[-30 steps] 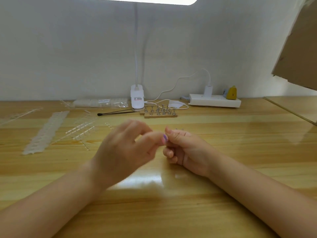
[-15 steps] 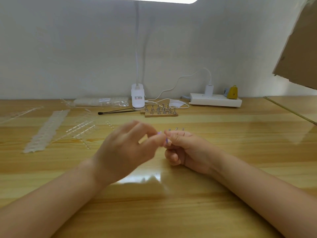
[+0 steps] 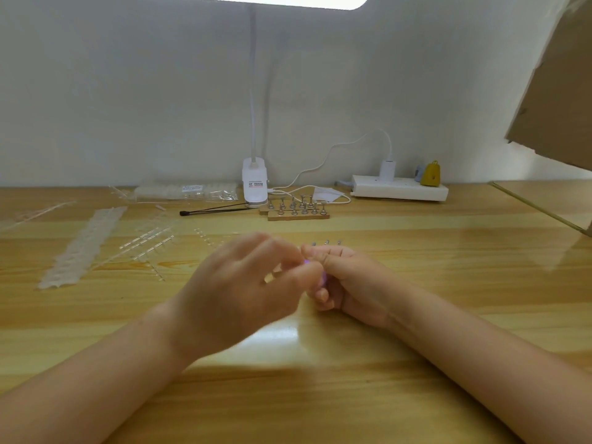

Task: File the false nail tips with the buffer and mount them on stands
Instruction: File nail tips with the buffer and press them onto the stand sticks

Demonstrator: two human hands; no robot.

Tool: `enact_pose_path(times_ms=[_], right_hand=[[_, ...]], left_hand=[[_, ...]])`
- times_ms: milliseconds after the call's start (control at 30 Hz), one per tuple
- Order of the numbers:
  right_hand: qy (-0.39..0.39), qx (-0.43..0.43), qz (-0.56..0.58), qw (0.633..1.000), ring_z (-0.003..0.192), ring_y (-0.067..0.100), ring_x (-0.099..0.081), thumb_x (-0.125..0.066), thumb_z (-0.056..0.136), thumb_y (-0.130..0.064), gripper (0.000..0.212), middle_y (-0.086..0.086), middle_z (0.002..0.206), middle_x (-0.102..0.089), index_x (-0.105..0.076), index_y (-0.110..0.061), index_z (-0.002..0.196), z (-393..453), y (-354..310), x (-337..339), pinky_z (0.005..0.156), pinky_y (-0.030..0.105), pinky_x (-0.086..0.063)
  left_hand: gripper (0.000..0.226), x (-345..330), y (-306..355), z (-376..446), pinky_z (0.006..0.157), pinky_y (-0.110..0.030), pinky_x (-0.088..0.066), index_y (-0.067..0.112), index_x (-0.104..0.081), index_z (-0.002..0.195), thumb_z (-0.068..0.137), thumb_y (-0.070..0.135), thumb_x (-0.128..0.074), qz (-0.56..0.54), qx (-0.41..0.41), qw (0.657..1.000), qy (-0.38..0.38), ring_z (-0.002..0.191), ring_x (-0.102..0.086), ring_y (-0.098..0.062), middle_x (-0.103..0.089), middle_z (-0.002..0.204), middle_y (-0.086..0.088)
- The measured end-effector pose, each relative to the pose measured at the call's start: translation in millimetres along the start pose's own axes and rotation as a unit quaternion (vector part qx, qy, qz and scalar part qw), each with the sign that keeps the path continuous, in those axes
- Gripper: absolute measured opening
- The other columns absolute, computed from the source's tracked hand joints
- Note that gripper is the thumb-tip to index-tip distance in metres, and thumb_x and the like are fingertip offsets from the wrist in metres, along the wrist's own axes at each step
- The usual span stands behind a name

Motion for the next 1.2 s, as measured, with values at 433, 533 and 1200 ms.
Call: enact_pose_path(times_ms=[433, 533, 1200], right_hand=[[0.101, 0.020, 0.011, 0.995, 0.042, 0.003, -0.039, -0.063, 0.077, -0.032, 0.022, -0.010, 0.052, -0.052, -0.056, -0.011, 0.075, 1, 0, 10, 0.038, 0.015, -0.031], [0.113, 0.026, 0.012, 0.993, 0.042, 0.003, -0.038, -0.063, 0.078, -0.030, 0.022, -0.010, 0.051, -0.052, -0.057, -0.010, 0.078, 1, 1, 12, 0.039, 0.016, -0.030], [0.157, 0.038, -0.036, 0.986, 0.039, 0.007, -0.035, -0.066, 0.074, -0.037, 0.032, -0.006, 0.047, -0.049, -0.059, -0.006, 0.075, -1, -2, 16, 0.035, 0.017, -0.029]], left_hand=[[0.010, -7, -16, -2, 0.051, -0.040, -0.049, 0.007, -0.072, 0.085, 0.077, 0.002, -0.069, -0.003, 0.113, 0.992, -0.061, 0.059, -0.055, -0.026, -0.059, 0.070, -0.011], [0.009, -3, -24, -4, 0.053, -0.040, -0.049, 0.007, -0.073, 0.086, 0.083, 0.007, -0.064, -0.008, 0.141, 0.989, -0.047, 0.060, -0.056, -0.026, -0.059, 0.071, -0.010], [0.046, -23, -54, -27, 0.081, -0.036, -0.044, 0.023, -0.068, 0.101, 0.081, 0.058, -0.046, -0.112, 0.370, 0.910, -0.148, 0.086, -0.060, -0.010, -0.064, 0.086, 0.015]])
Point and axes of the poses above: each hand's wrist, its own z-axis towards the middle knuckle, its own x-axis out of the back of the hand, y = z × x, the point moved 7 cm from there along z, towards the middle knuckle
